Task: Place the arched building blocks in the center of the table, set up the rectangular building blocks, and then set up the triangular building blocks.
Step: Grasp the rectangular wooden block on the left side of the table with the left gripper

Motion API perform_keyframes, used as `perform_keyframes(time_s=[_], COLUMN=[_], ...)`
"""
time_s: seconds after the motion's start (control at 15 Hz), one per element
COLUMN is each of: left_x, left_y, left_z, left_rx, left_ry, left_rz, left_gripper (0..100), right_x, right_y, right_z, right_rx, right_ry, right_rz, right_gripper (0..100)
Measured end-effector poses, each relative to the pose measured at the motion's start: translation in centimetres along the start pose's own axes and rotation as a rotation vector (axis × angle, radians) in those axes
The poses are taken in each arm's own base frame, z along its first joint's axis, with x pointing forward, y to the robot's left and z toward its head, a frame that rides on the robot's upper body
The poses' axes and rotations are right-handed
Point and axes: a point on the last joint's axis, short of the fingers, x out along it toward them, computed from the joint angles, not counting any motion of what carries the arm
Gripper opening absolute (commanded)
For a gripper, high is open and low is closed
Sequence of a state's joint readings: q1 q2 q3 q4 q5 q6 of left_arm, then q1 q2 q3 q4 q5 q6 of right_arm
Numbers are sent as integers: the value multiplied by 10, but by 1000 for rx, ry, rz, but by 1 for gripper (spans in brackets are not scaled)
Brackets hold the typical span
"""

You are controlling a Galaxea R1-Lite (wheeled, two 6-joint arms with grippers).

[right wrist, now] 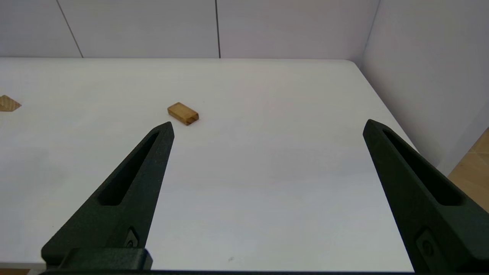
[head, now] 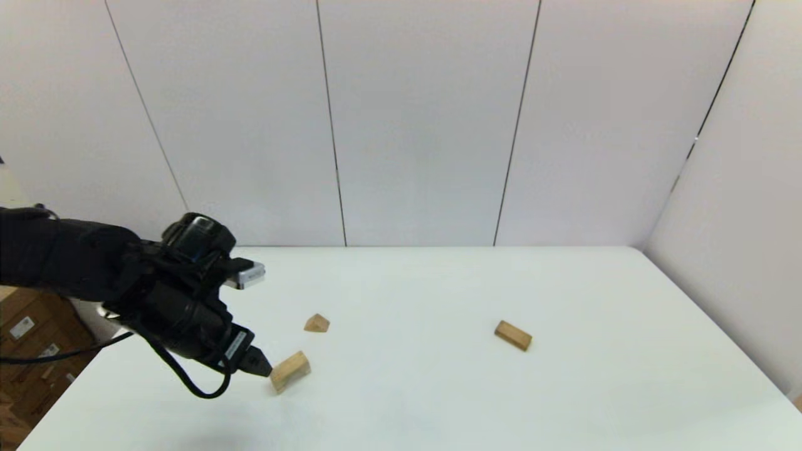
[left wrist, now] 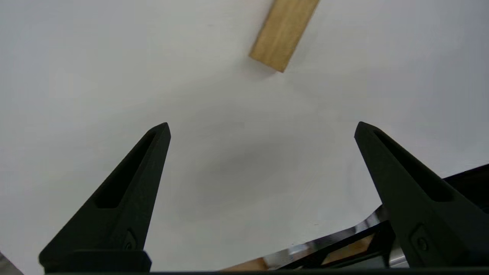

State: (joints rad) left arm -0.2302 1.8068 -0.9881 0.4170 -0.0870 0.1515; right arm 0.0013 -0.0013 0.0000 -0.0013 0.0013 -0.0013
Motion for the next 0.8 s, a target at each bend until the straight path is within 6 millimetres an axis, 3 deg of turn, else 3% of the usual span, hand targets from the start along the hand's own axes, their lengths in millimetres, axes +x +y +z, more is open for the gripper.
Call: perform_keyframes(time_s=[0.33,0.8], left_x=[36,73], left_y=[-11,-15], left_z=[14,34], left_rx=[190,256], left_ry=[82,153], left_rz=[-34,-1], left_gripper=[100,100], right_x=[0,0], right_y=[0,0], right_z=[0,0], right_rx=[0,0], right_ry=[0,0], right_rz=[0,0], right_gripper=[100,100])
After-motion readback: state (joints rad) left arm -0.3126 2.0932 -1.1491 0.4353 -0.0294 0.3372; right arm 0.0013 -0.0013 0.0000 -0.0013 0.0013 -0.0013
